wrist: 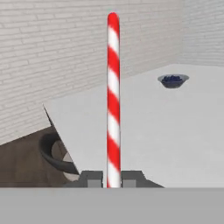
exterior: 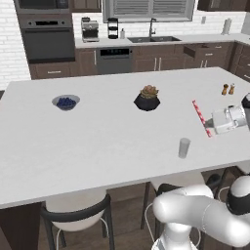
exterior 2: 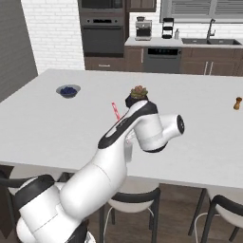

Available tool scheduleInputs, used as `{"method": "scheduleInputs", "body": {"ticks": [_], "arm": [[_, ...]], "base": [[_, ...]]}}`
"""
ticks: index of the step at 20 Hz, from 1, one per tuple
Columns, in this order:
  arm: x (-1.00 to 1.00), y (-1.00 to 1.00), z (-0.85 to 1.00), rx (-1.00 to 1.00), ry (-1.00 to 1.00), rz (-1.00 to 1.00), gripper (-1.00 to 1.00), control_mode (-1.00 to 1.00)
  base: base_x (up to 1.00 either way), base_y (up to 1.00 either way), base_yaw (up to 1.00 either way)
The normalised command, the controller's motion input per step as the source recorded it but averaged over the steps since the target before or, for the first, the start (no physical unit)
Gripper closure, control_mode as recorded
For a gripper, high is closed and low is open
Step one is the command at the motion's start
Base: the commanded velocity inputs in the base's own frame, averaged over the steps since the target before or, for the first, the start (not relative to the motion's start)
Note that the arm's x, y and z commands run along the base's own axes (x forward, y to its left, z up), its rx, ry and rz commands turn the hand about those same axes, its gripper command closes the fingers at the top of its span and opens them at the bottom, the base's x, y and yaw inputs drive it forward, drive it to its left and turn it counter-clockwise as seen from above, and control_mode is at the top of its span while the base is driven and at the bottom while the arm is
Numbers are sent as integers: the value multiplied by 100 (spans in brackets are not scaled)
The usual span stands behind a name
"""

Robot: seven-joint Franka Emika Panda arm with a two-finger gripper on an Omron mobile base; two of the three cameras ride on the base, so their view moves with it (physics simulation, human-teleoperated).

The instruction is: Take a straw from the drawer in front and place it inside the glass cup on the dining counter.

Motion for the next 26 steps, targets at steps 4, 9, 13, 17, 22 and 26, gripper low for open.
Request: {"method": "scheduleInputs", "body": {"ticks": [4, 9, 13, 17, 22, 26], "arm": [[10, 3, 3, 13, 0, 1, 100, -100], [15, 11, -6, 7, 0, 0, 100, -100], [19, 15, -21, 3, 0, 0, 100, -100], [9, 6, -25, 4, 0, 1, 100, -100], [3, 0, -13, 4, 0, 4, 100, -100], [9, 0, -1, 2, 5, 4, 100, -100]], "base": [[0, 0, 0], [0, 0, 0], [0, 0, 0], [0, 0, 0], [0, 0, 0], [0, 0, 0]]}}
